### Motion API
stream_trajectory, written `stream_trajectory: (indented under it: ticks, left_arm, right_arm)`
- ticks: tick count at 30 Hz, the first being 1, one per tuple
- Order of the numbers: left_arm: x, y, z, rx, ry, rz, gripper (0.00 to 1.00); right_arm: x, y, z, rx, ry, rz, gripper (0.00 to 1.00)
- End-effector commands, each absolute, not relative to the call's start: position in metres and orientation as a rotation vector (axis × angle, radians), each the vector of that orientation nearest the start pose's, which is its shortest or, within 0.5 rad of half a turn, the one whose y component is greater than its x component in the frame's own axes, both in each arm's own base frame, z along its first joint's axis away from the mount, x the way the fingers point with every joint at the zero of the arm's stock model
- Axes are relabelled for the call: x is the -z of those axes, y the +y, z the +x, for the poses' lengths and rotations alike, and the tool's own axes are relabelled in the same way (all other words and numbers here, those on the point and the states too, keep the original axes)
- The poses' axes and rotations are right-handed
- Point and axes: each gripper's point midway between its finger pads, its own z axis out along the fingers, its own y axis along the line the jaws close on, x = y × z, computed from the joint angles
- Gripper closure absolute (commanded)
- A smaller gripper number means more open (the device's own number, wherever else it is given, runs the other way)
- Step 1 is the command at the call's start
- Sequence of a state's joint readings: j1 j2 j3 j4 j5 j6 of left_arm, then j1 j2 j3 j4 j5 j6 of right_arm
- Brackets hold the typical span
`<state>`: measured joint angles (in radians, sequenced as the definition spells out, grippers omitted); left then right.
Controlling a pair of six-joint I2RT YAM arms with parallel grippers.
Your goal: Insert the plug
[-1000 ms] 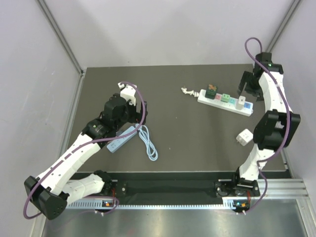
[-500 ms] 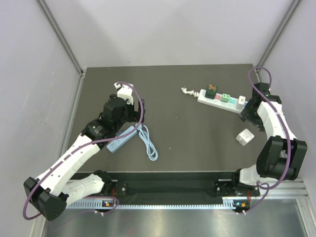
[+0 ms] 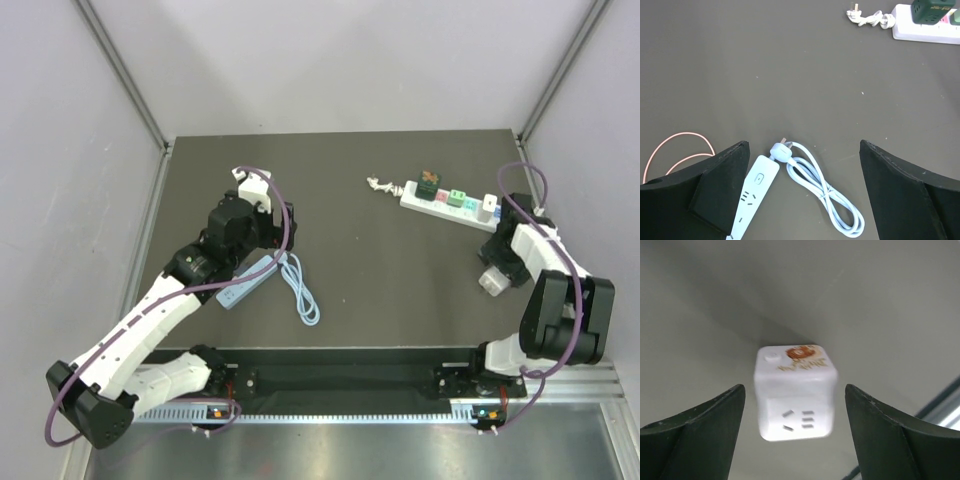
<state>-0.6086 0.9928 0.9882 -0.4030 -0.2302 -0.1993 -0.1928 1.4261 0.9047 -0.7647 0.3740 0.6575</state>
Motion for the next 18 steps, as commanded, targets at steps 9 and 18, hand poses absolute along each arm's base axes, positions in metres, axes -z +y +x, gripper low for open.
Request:
stream_trajectory:
  ticks: [9,18]
  left_arm:
    - [-0.267,-0.173,0.295,0.338,1.915,0.265,0.07]
    - [-0.27,-0.21,0.276,0.608,1.974,0.291,0.09]
  right_arm:
    - [-0.033,-0.055,0.284,0.085,2.551,0.993,0.5]
    - [-0.069,0.038,0.311,-0.323,2.578,0.561,0.65]
